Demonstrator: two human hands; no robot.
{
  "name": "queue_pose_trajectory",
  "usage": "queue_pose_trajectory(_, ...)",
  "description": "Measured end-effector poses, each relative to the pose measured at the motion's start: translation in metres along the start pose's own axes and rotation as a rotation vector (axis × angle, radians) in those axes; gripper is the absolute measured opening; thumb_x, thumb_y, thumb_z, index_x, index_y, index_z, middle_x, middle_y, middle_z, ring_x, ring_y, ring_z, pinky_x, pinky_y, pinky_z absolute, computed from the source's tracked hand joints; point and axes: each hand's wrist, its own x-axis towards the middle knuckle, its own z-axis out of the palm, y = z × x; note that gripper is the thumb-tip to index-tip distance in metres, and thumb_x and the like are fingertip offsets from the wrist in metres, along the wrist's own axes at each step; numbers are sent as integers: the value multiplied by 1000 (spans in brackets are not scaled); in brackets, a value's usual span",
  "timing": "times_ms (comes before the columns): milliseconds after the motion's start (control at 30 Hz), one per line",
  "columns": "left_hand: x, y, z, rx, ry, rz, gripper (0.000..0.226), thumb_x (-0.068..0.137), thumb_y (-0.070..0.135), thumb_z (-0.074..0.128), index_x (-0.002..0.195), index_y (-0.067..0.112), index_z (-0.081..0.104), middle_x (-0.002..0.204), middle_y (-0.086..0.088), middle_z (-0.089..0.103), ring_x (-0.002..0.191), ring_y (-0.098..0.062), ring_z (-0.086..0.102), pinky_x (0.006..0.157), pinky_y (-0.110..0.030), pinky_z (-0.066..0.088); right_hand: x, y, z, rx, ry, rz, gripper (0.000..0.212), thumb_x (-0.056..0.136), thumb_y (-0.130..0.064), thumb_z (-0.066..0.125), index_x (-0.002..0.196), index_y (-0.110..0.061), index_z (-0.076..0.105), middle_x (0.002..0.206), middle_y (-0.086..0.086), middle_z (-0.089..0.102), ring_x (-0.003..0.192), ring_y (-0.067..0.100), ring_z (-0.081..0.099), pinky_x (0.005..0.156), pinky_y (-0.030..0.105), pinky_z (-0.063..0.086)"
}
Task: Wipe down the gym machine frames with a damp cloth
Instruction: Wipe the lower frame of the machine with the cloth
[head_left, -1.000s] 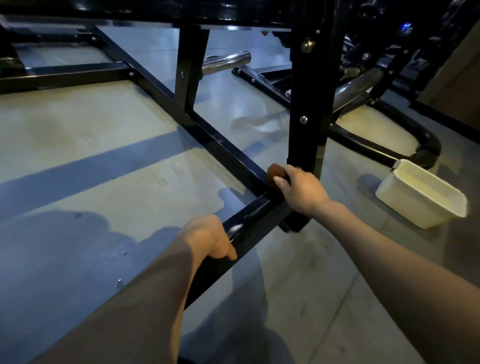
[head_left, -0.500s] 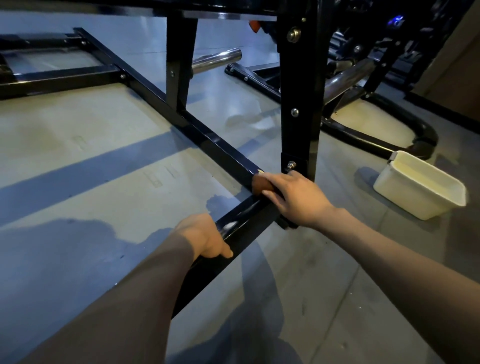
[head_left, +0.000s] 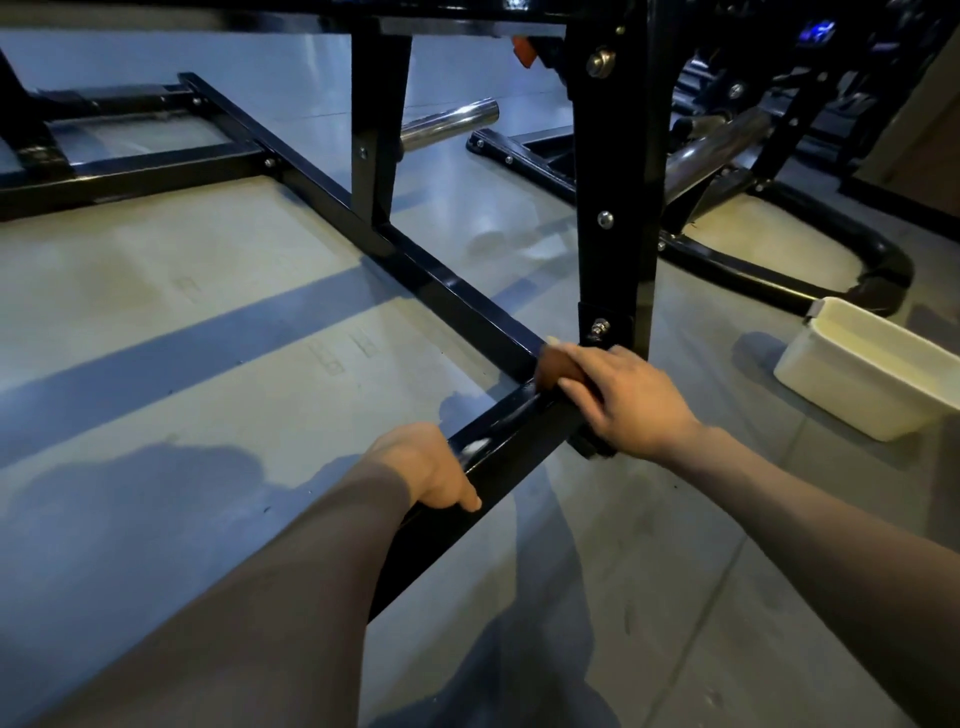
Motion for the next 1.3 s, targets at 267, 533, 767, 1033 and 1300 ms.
queue_pose_trajectory(267, -6, 4, -4, -46, -28, 16, 77, 81, 43, 85, 141, 6, 55, 135, -15, 60, 121, -33, 62, 106, -45, 51, 35, -31, 2, 63, -116, 62, 42, 107, -44, 48, 148, -39, 41, 124, 1, 64, 110, 24, 59, 86, 45, 55)
queue_pose_trajectory(533, 1, -1, 2, -27, -4, 12, 68, 79, 44, 86, 130, 8, 62, 124, -15, 65, 111, -32, 65, 102, -45, 54, 33, -1, -1, 57, -56, 230, 34, 105, -44, 47, 139, -41, 45, 119, -3, 63, 108, 27, 61, 87, 51, 57)
queue_pose_trajectory(767, -20, -25, -13, 73, -9, 90, 52, 79, 57, 82, 90, 9, 63, 94, -7, 64, 90, -25, 64, 86, -31, 53, 14, -44, -6, 141, -125, -103, 47, 103, -46, 55, 148, -38, 42, 135, -3, 63, 115, 21, 61, 93, 43, 55)
queue_pose_trajectory(1033, -35, -51, 11, 231, 198, 77, 66, 71, 81, 71, 79, 21, 45, 81, 1, 53, 84, -24, 57, 72, -31, 44, 11, -69, 6, 166, -91, -70, 43, 104, -42, 54, 145, -37, 44, 129, 2, 64, 112, 29, 61, 88, 49, 57)
queue_pose_trajectory(1300, -21, -74, 14, 207, 83, 33, 76, 58, 84, 75, 100, 22, 61, 102, -2, 68, 91, -24, 67, 84, -33, 56, 24, -51, 7, 104, -24, 67, 38, 101, -43, 56, 138, -37, 51, 125, 3, 67, 109, 32, 65, 87, 49, 58)
